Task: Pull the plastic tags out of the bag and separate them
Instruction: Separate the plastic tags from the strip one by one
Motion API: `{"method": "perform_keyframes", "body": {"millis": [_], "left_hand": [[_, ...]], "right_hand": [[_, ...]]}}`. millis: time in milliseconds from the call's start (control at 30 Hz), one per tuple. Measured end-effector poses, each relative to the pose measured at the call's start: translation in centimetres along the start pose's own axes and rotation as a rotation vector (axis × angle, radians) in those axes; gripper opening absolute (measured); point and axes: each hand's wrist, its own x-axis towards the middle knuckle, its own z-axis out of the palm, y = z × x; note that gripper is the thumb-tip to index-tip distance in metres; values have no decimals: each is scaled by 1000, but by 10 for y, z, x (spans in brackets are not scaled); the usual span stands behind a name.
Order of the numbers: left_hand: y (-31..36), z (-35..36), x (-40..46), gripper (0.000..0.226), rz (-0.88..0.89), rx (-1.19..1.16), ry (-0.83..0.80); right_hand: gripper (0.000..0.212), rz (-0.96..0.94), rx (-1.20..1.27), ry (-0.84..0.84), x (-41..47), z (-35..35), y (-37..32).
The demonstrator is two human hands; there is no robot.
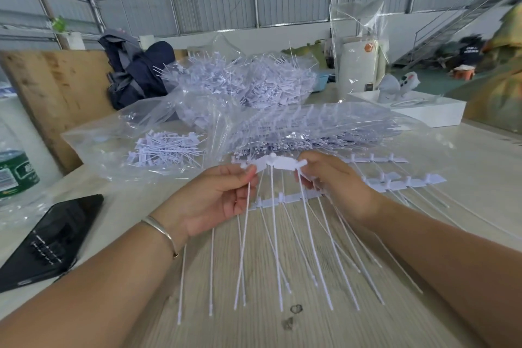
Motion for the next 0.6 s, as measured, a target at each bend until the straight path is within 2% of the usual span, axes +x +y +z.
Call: {"method": "perform_keyframes", "body": {"millis": [100,233,300,433,533,600], "left_hand": [[-1,1,0,13,26,63,49],[-3,0,1,9,66,172,171],[-4,0,0,10,65,228,193],[-5,4,-1,23,40,270,118],[-7,6,-1,23,-5,155,43],[-8,5,-1,20,-31,80,-3]], "right_hand": [[41,-54,26,27,2,-3,-3],[36,-82,66,83,3,-3,-2],[47,-81,17,127,4,-2,0],[51,-94,-196,87,4,3,1],[65,-15,-276,40,4,4,0],[64,30,-277,4,3,5,-3]]}}
